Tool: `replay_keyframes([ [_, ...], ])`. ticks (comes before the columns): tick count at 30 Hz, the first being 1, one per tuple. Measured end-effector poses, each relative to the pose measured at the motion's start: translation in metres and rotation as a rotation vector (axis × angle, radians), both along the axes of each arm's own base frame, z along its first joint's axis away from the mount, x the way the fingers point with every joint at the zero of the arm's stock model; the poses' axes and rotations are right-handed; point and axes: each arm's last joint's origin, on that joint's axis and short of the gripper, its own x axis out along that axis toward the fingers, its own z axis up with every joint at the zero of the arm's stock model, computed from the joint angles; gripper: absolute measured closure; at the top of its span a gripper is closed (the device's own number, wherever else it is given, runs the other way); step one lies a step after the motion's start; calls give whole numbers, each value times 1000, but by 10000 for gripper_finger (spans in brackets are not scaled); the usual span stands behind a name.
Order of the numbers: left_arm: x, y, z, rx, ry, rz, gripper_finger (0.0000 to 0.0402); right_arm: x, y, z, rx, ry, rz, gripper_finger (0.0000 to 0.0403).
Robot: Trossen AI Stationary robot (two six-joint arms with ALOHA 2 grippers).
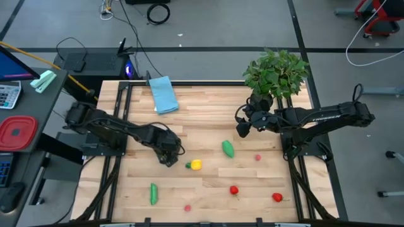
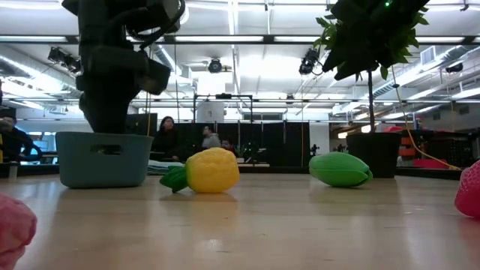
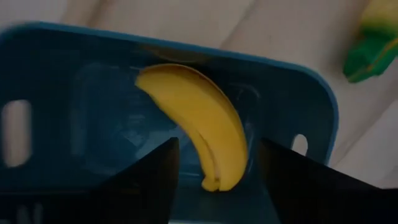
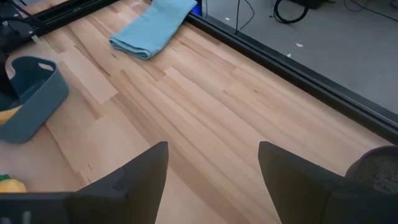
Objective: Pick and placing Produce into tupperware
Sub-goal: Put the corn into the blue bin
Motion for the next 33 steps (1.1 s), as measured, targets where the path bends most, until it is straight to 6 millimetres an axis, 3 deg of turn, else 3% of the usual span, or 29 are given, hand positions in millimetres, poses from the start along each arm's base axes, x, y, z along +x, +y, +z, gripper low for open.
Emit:
replay_keyframes([
  [10,-22,21,54,-115,-218,54,208,0,0,0,7,2,9,143],
  [15,-33,22,72,-109,-315,21,206,2,5,-2,113,20,146,143],
  [23,-16,28,80,40,-500,-134,203,5,29,-7,287,-9,198,158],
  [33,-4,45,94,180,-672,-219,210,31,52,-55,434,151,78,182],
])
